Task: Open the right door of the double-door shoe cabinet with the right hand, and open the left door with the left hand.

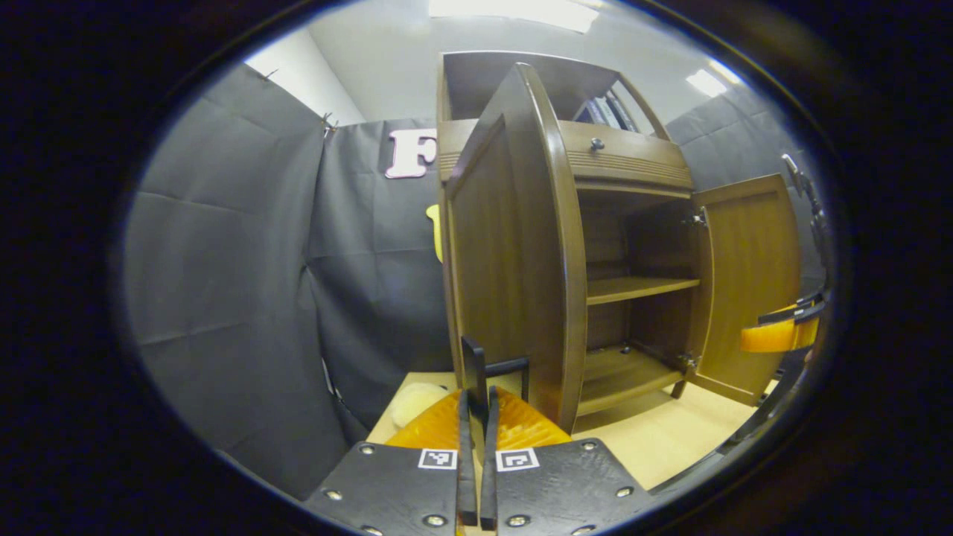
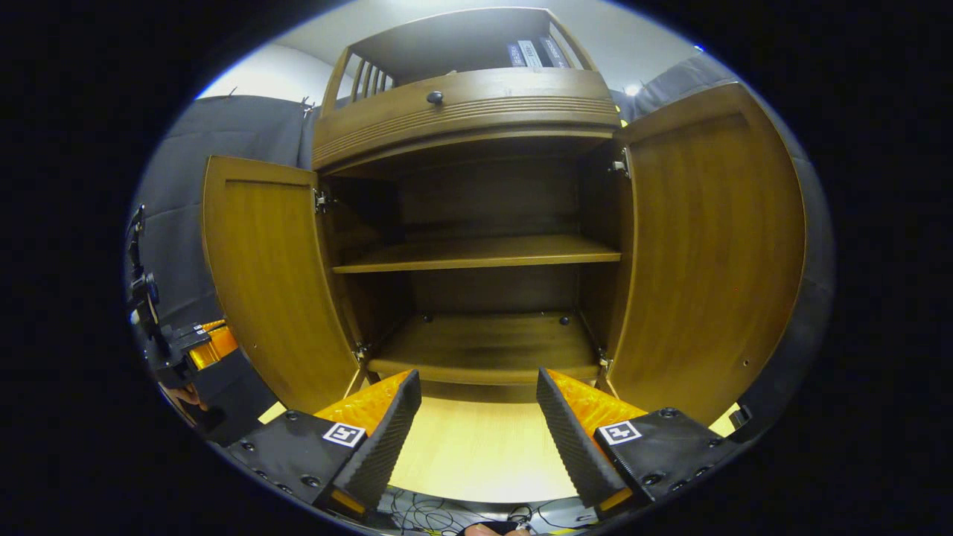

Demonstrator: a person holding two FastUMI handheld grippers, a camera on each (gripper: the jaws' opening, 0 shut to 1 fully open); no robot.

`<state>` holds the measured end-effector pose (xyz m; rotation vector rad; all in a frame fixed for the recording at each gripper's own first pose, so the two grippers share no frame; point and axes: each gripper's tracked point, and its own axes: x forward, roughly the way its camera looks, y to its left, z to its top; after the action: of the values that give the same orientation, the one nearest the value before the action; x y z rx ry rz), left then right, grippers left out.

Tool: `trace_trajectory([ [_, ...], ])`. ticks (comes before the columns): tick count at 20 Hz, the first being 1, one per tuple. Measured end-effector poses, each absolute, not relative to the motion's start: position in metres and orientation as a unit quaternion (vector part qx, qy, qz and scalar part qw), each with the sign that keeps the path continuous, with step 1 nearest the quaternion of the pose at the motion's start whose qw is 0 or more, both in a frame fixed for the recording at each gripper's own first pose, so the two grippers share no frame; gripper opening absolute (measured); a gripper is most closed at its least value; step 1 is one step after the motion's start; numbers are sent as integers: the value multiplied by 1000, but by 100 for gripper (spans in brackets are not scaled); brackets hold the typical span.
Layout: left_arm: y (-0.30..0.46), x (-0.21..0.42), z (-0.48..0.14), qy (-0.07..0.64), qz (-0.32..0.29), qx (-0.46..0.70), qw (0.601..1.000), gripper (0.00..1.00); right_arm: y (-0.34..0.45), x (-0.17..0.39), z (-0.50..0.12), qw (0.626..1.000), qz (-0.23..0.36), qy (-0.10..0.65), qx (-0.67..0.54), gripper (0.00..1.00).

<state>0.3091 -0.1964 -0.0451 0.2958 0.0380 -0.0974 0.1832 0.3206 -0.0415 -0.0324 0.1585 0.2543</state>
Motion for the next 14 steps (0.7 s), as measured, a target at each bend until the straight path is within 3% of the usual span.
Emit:
trace_trajectory([
  [1, -191, 310, -44, 11, -44, 142, 989, 4, 322, 184, -40, 988, 129, 77, -20, 93],
  [2, -175, 302, -46, 9, -40, 133, 990, 5, 324, 186, -42, 988, 133, 79, -21, 98],
  [3, -163, 301, -46, 11, -38, 124, 992, 4, 325, 187, -43, 987, 136, 84, -21, 93],
  [5, -130, 296, -46, 10, -32, 125, 992, 4, 324, 189, -44, 986, 136, 90, -19, 93],
  [6, -126, 298, -47, 13, -41, 124, 991, 4, 323, 190, -45, 986, 134, 93, -19, 98],
  [14, -117, 302, -42, 28, -56, 135, 989, 4, 311, 200, -42, 990, 111, 89, -9, 98],
])
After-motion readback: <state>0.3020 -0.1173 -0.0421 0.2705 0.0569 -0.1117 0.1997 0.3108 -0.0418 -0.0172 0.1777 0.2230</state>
